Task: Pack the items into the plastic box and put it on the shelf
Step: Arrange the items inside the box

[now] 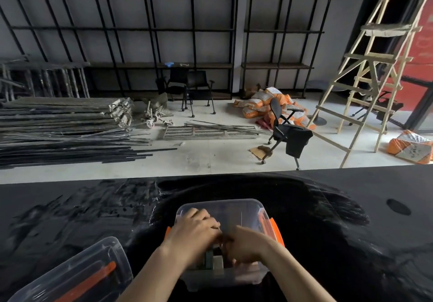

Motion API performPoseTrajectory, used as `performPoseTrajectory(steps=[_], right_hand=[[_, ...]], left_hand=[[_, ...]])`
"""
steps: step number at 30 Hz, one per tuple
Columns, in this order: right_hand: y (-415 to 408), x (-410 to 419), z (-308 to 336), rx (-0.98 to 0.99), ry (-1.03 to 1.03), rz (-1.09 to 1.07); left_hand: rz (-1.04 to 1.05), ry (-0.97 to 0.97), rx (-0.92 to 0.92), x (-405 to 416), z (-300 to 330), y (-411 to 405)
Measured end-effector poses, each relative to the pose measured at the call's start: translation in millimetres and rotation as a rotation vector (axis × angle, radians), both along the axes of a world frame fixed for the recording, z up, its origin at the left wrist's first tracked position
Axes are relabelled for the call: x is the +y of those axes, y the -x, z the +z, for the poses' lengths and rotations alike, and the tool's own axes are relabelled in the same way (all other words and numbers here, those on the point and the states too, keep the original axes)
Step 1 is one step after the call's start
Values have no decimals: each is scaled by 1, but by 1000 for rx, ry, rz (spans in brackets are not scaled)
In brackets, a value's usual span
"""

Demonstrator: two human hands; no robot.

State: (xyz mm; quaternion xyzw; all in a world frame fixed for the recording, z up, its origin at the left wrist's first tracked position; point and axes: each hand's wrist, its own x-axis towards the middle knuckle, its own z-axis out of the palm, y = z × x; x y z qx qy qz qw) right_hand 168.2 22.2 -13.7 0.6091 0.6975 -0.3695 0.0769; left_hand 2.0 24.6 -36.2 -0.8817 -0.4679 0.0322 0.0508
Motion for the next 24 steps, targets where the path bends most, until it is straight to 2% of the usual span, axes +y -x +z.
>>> performPoseTrajectory(steps=[2,5,10,15,17,19,20,22,24], right_hand=[[-1,1,-9,-34,35,4],[-1,4,-15,-35,49,75],[0,5,-16,-3,111,124],[-1,3,-14,-2,127,119],[-1,3,-16,30,134,98],[-1,4,-17,66,157,86],[0,4,-16,87,172,77],[0,6,-14,142,208,45],[-1,8,-12,206,248,-4]], left_hand=[[-57,-49,-41,0,0,10],[-8,-66,-82,-5,4,23],[134,-33,-35,-18,6,42],[147,-43,-148,-23,1,45],[183,-90,-318,-25,0,50],[313,-130,-579,-30,-4,55],[390,-91,-746,-32,-6,56],[515,161,-1077,-38,-11,54],[571,422,-1315,-43,-17,46]])
